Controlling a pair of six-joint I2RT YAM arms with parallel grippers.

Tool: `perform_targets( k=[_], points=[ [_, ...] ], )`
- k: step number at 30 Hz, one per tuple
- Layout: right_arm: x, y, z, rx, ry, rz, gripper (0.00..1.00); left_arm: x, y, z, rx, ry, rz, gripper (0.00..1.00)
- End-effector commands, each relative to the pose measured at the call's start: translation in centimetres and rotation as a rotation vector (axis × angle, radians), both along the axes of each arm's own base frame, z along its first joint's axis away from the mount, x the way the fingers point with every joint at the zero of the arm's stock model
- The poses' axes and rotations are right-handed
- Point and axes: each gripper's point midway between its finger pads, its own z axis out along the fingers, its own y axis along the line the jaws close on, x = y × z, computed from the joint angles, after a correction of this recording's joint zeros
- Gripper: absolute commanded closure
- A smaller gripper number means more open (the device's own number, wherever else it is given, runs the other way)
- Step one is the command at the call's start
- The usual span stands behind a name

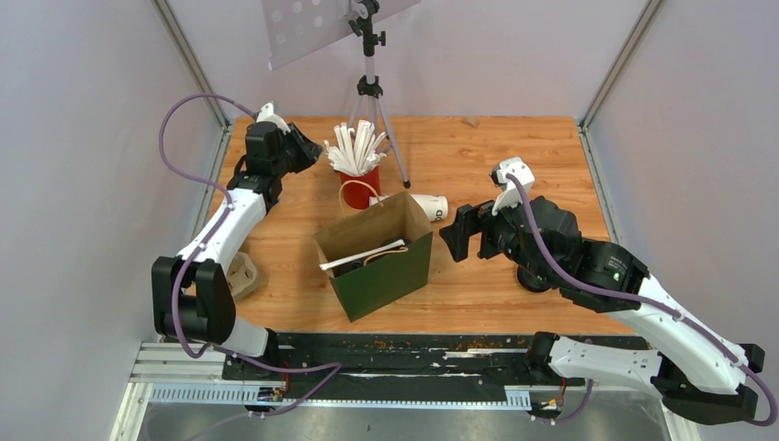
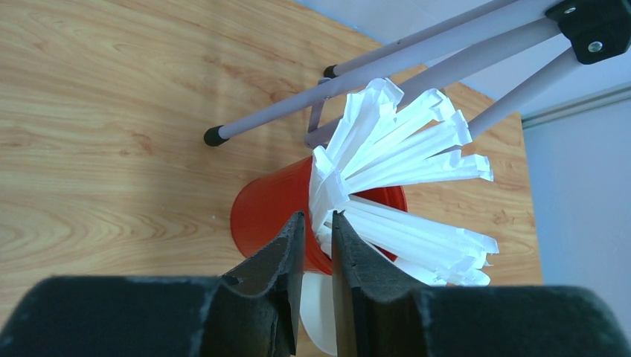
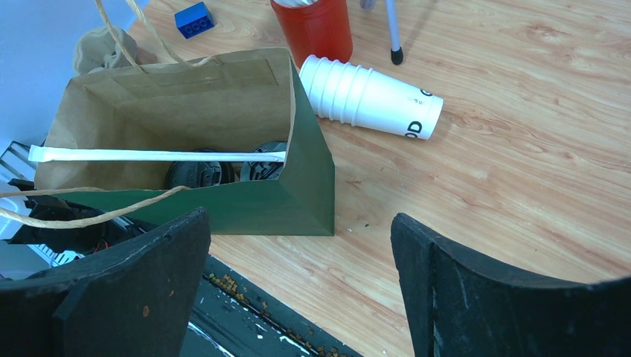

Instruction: Pack the takeout coffee

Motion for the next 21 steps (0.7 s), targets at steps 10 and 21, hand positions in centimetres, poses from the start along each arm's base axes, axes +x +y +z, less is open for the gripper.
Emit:
perform_targets(
  k=[10,21],
  points=[
    [0.0,-0.5,1.8,0.056,-0.02,-0.023,0.09,2.4,-1.1,2.9,-0.028,-0.103,-0.061,0.71],
    [-0.1,-0.7,1.8,0.052,-0.02,-0.028,0.09,3.2,-1.3,2.7,-0.007,-0.105,-0.083,0.8]
  ],
)
